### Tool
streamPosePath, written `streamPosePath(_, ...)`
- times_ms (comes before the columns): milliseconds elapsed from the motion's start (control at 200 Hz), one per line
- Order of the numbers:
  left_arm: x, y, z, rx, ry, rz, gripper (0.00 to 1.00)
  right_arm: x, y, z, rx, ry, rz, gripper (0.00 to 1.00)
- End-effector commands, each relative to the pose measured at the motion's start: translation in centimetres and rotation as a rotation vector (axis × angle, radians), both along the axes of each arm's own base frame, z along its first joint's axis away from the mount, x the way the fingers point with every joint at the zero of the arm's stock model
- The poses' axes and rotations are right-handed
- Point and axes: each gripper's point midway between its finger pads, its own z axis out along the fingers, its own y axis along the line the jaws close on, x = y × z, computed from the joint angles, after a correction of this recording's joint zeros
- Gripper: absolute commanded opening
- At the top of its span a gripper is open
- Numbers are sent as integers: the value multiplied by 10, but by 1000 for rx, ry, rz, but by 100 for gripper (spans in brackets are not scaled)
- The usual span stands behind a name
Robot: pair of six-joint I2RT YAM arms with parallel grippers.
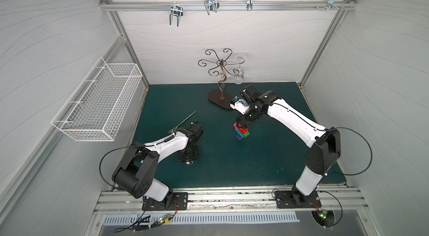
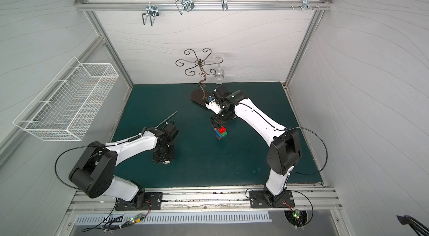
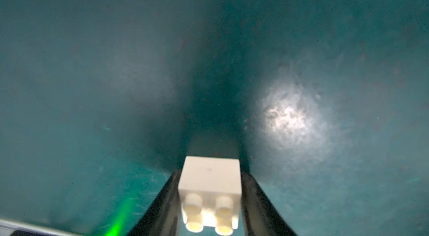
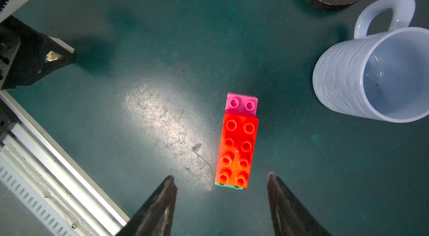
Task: Assemble a spoon with lego
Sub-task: Pick up the lego brick from the center of the board, then place the lego brick at the center of the board.
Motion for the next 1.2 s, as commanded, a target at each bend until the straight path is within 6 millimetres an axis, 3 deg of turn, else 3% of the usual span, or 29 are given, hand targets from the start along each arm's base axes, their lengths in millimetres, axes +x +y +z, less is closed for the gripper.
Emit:
streamPosePath(0,13,-3,17,12,-62,-27,36,-3,-4,7,-14,-13,-4,65)
streamPosePath(185,42,-48,42,-95,-152,-128,33,11,-17,8,-52,-30,-109,66)
streamPosePath(350,69,-96,38,-154,-122,-209,33,18,-35,22,-2,-16,-216,73)
streamPosePath(510,87,-138,30,-205,-121,-271,42,22,-52,32,56,-16,-294,74)
streamPosePath(680,90,-151,20,-221,-109,-288,58,18,-60,35,66,-10,-317,74)
streamPosePath(775,91,-152,23,-231,-129,-294,68,13,-56,38,81,7,-309,73)
streamPosePath(930,94,-140,46,-238,-204,-287,74,0,-40,46,62,-12,-262,72)
streamPosePath(1026,98,-116,60,-289,-232,-216,77,-15,-18,50,31,-55,-161,72)
streamPosePath(1091,97,-87,61,-313,-243,-143,82,-26,2,50,-1,-94,-64,72)
streamPosePath(1196,97,-45,66,-342,-283,-50,88,-42,36,34,-46,-108,77,72)
